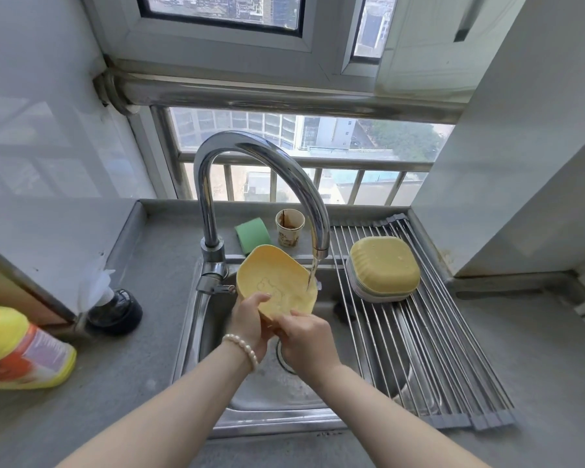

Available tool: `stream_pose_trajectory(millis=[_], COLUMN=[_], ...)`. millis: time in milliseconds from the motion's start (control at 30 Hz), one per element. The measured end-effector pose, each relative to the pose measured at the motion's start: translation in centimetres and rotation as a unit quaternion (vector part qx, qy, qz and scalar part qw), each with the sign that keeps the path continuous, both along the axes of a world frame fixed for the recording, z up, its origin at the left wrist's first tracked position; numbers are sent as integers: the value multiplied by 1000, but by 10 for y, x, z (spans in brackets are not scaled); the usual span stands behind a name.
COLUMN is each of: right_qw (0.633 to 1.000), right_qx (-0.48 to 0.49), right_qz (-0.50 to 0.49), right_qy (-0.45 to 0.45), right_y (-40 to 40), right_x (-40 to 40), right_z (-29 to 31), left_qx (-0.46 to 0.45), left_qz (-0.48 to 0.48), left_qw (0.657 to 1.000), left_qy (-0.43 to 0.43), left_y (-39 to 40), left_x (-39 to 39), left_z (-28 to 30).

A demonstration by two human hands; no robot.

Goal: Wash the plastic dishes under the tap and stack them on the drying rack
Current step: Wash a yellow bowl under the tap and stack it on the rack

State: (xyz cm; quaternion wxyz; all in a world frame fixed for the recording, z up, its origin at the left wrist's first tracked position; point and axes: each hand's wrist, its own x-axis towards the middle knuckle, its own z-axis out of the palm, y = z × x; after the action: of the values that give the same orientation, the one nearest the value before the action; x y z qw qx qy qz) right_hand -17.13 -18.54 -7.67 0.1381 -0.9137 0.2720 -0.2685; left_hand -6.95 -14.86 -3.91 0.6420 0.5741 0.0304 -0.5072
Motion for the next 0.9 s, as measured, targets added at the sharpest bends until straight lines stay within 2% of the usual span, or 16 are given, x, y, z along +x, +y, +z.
stream_pose_trajectory(millis=[67, 133, 233, 333, 400, 467, 567, 633, 767, 833, 900], right_qw=[995, 997, 993, 959, 942, 938, 961, 977, 998, 993, 986], right_qx=[63, 49, -3, 22, 12, -18, -70, -67, 15, 100, 144], right_qz=[33, 46, 36, 25, 3, 0, 5, 9, -22, -51, -36], right_qy=[-65, -35, 113, 281, 335, 347, 269, 202, 62, -39, -76], right_y=[0, -7, -27, -35, -37, -36, -32, -24, -8, -2, 1], right_x=[-10, -22, -32, -31, -28, -24, -20, -13, -4, -5, -10], right_z=[-6, -10, -10, -5, -5, -8, -14, -8, -1, -7, -11], left_qx=[24, 45, 76, 89, 92, 92, 84, 57, -2, 5, 28], left_qz=[-1, -16, -39, -51, -61, -70, -48, -31, -1, 19, 17], left_qw=[1000, 999, 995, 993, 993, 992, 994, 996, 999, 999, 997], left_qy=[0, -19, -44, -52, -49, -47, -49, -53, -43, -40, -76], left_y=[0, 0, 1, 4, 5, 4, 5, 7, 9, 8, 7], left_x=[7, 11, 13, 10, 9, 10, 11, 4, -11, -3, 6], left_z=[2, 4, 5, 0, -1, -1, 0, -1, 6, 10, 14])
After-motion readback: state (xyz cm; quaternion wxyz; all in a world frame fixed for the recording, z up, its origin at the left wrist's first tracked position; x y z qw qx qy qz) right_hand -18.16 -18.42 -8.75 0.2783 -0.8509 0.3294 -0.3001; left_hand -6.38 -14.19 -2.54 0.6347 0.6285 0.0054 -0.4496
